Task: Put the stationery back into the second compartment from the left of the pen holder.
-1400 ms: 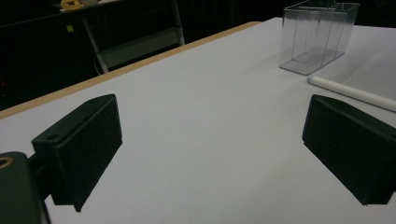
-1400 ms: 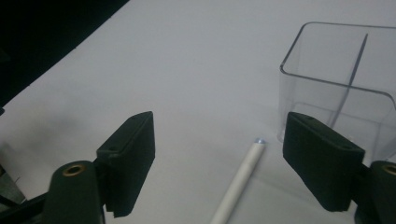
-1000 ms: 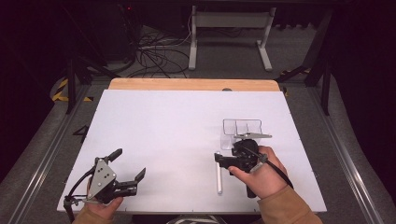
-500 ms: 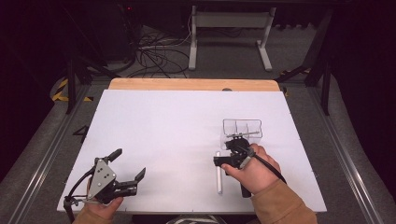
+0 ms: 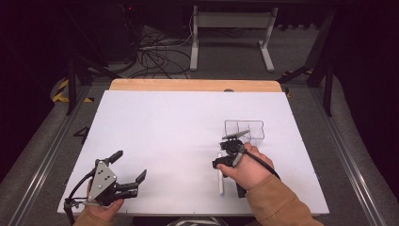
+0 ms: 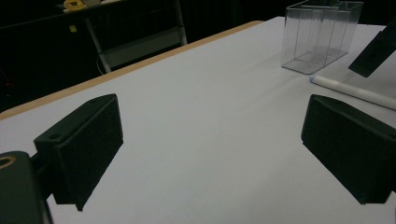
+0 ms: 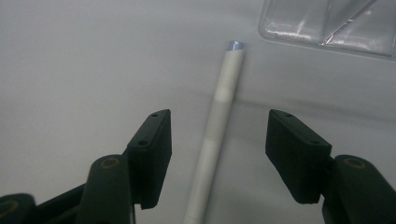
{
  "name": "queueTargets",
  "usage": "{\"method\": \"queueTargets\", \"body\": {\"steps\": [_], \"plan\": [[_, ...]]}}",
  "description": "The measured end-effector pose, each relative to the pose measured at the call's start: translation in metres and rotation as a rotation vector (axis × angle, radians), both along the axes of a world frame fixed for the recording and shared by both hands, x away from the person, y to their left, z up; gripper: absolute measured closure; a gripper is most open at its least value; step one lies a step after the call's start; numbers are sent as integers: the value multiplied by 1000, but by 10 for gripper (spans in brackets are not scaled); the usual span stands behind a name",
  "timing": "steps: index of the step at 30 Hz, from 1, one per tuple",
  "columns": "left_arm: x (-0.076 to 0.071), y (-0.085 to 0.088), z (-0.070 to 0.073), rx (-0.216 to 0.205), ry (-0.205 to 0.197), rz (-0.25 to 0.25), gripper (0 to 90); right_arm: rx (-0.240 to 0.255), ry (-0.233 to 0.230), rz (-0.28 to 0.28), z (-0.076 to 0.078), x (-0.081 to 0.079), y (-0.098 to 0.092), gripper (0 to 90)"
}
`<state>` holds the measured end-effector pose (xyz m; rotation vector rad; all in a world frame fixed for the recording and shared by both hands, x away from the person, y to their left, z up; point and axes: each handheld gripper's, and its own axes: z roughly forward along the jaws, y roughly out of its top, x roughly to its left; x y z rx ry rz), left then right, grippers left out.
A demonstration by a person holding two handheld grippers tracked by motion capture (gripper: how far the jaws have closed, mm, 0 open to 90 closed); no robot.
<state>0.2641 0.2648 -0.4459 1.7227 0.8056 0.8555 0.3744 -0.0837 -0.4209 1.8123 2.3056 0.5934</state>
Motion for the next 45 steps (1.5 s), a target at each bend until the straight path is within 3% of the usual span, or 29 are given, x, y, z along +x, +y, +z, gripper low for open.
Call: {"method": "queueTargets", "body": {"steps": [10, 16, 23, 28, 45], "plan": [[0, 0, 0, -2, -4, 2, 66, -10, 23, -14, -3, 5, 5, 454], [0, 0, 0, -2, -5, 3, 66, -26, 12, 17, -6, 7, 7, 549], [0, 0, 0, 1, -6, 3, 66, -35, 37, 18, -10, 10, 9, 642], [0, 0, 0, 0, -7, 6, 66, -30, 36, 18, -11, 12, 10, 644], [0, 0, 0, -2, -11, 12, 66, -76, 86, -46, -24, 19, 14, 709]]}}
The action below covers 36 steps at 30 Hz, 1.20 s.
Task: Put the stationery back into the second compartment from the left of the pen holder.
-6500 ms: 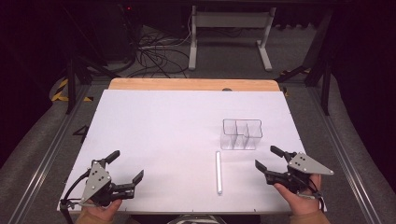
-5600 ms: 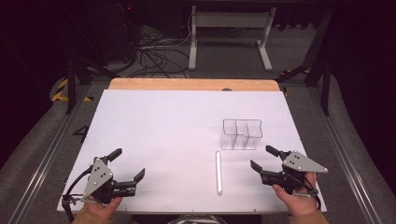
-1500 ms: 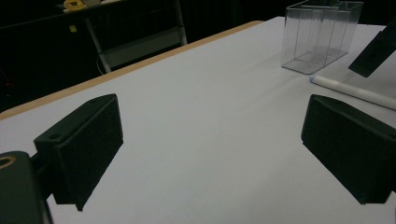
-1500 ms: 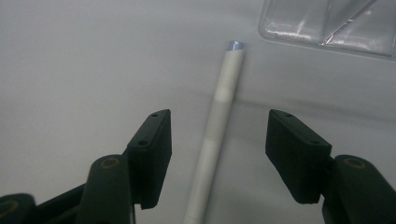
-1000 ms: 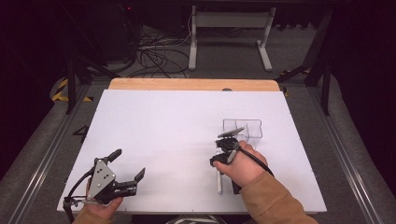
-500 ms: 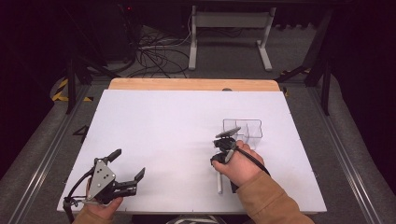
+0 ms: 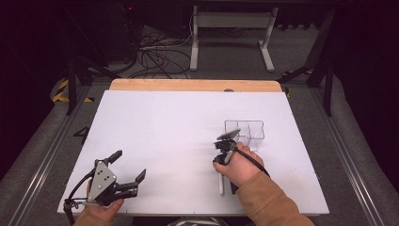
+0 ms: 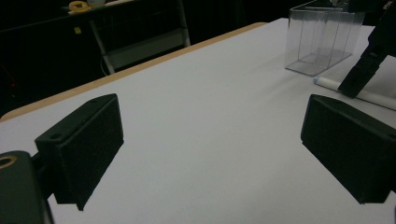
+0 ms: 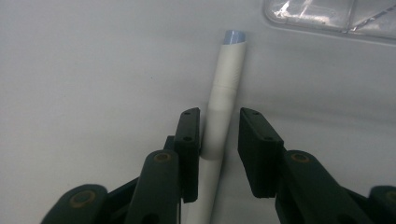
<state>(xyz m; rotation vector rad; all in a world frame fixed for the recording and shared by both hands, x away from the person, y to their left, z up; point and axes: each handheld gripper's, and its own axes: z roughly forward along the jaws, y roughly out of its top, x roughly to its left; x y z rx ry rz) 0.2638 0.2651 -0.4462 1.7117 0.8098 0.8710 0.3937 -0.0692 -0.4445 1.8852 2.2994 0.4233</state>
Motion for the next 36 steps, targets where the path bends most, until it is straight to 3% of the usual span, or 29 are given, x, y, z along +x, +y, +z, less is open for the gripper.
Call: {"method": "queueTargets", "body": {"steps": [10, 19, 30, 36], "plan": [[0, 0, 0, 0, -3, 3, 66, -27, 1, -35, -1, 0, 3, 782], [0, 0, 0, -1, -2, 4, 66, -37, -5, -67, -1, -1, 5, 786], [1, 0, -1, 4, -1, 4, 65, -15, -5, -60, 3, -4, 3, 786], [1, 0, -1, 4, 0, 4, 66, 13, -49, -44, 16, -9, 0, 786]]}}
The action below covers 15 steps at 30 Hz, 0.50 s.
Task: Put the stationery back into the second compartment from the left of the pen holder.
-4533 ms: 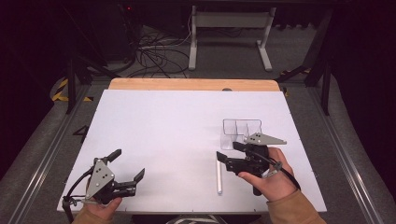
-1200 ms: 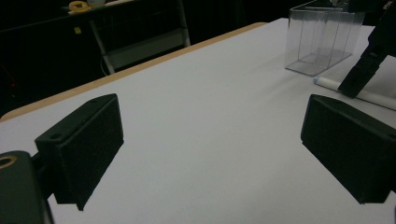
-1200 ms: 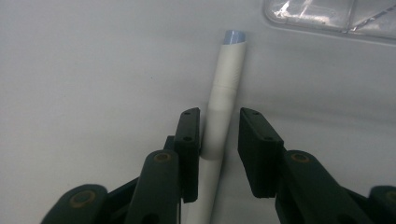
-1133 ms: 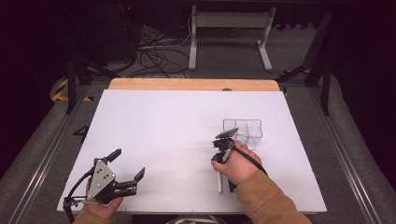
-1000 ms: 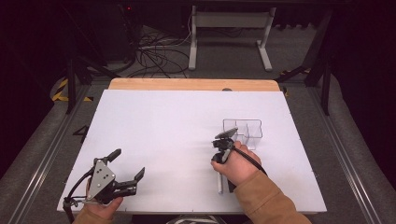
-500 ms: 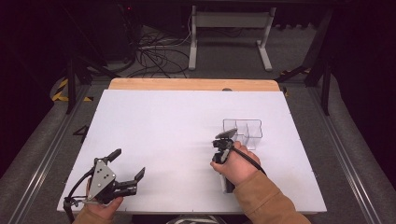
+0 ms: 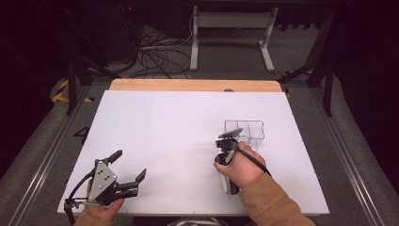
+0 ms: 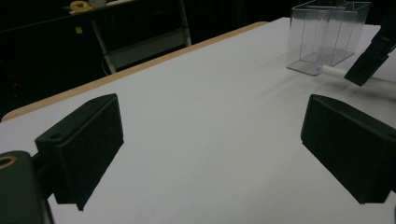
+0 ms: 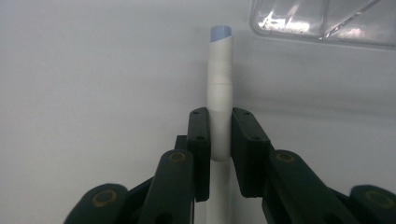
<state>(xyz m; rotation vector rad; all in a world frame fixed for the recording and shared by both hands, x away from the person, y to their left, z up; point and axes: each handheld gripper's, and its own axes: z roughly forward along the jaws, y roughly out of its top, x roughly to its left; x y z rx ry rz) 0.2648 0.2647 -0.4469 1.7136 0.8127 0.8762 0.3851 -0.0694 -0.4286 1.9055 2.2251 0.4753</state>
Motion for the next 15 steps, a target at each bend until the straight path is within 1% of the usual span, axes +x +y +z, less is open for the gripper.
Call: {"method": "queueTargets", "body": {"steps": [2, 5, 8, 15], "plan": [[0, 0, 0, -1, 2, 0, 66, 15, -23, 13, 6, -2, -2, 787], [0, 0, 0, -1, 2, 1, 66, 34, -72, 28, 13, -4, -7, 787], [0, 0, 0, 0, 3, 2, 66, 55, -102, 40, 19, -6, -13, 787], [0, 0, 0, 0, 3, 4, 66, 80, -133, 61, 26, -11, -16, 787]]}}
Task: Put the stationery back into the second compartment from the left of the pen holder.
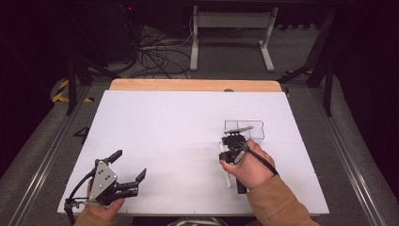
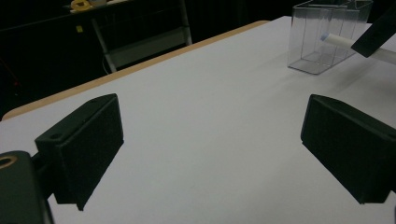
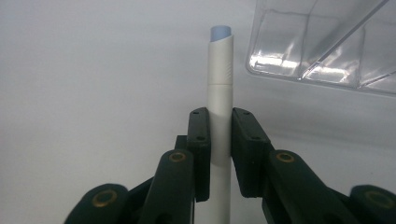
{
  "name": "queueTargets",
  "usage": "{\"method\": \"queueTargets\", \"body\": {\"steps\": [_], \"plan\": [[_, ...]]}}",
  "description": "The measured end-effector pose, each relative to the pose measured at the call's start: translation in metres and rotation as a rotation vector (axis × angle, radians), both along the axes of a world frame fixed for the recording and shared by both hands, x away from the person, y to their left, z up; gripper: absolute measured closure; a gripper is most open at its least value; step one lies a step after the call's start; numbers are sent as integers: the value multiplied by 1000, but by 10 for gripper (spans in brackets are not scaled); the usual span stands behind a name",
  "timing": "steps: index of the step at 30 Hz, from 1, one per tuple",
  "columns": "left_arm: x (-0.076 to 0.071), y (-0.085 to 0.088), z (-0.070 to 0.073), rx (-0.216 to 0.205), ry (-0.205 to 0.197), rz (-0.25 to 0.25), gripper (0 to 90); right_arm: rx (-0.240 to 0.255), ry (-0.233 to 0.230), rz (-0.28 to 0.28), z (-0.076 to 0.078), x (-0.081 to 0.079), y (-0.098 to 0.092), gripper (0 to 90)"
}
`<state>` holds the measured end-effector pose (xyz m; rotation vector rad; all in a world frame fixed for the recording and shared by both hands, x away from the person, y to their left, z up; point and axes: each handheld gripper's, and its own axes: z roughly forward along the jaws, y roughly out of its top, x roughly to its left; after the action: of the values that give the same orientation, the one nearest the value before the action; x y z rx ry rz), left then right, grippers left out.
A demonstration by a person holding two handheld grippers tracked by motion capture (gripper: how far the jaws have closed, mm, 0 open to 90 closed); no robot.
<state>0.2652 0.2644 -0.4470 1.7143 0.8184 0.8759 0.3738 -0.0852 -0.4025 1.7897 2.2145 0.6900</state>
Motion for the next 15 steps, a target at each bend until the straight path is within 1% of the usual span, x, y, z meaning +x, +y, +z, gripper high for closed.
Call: {"method": "queueTargets", "body": {"steps": [2, 6, 8, 9, 10, 11, 13, 14, 15], "plan": [[0, 0, 0, 0, 0, 0, 66, 0, -15, 9, 2, -1, 0, 787], [0, 0, 0, 1, -1, 1, 66, 21, -49, 33, 8, -5, -1, 787], [0, 1, 0, 0, -2, 1, 66, 29, -82, 64, 12, -6, -2, 787], [0, 1, 0, 0, 0, 3, 66, 37, -104, 79, 14, -7, -3, 787], [0, 1, 0, 1, 0, 4, 66, 58, -109, 81, 16, -8, -5, 787], [0, 1, 0, 3, -1, 5, 66, 65, -117, 92, 17, -8, -6, 787], [0, 1, 0, 5, -2, 7, 66, 82, -149, 106, 19, -9, -10, 787], [0, 1, 0, 4, -2, 7, 67, 106, -173, 119, 22, -11, -14, 787], [0, 1, 0, 2, -2, 7, 67, 106, -173, 119, 22, -11, -14, 787]]}}
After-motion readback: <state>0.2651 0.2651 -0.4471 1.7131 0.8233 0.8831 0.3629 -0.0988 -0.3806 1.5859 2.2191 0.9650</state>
